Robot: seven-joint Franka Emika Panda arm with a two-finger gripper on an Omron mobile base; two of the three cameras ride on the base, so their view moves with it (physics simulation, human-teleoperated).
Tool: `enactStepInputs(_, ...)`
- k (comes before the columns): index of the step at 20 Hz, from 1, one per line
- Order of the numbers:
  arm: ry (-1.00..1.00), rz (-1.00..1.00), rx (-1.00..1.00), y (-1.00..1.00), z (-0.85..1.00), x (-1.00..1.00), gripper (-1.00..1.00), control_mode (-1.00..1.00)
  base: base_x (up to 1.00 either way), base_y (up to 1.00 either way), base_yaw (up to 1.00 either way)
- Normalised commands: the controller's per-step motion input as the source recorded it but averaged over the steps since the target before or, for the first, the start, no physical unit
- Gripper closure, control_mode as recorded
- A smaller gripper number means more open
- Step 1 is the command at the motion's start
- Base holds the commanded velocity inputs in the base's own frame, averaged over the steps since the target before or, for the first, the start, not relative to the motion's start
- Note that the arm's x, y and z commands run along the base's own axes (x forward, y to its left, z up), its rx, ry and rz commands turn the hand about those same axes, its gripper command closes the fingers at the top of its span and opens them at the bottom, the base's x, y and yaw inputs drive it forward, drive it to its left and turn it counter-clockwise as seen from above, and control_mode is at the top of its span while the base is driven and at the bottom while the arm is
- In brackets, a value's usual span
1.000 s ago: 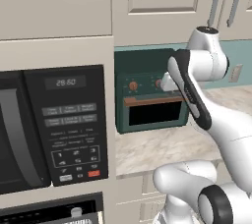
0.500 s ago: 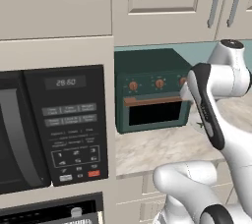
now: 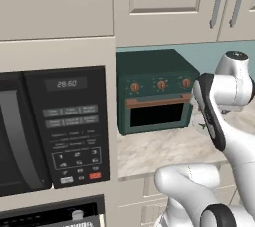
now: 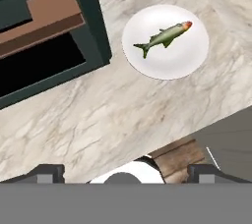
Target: Place the fish on the bottom rack of the oven, and slide the tray back inside. Close the oven door.
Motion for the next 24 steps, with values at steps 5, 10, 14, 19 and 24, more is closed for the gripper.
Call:
enactStepInputs(5,0.02,-0.31,0.16,-0.55,-0.22,0.00,-1.00,-1.00,0.00,0.00,0.00)
enactStepInputs(10,0.00,-0.22,0.09,-0.32,-0.29,0.02,-1.00,-1.00,0.00,0.00,0.00)
enactStepInputs(14,0.00,-0.19,0.02,-0.33,-0.39,0.19,-1.00,-1.00,0.00,0.00,0.00)
enactStepInputs(19,0.03,-0.18,0.00,-0.38,-0.37,0.28,-1.00,-1.00,0.00,0.00,0.00)
enactStepInputs(24,0.09,-0.15,0.00,-0.50,-0.30,0.40,-1.00,-1.00,0.00,0.00,0.00)
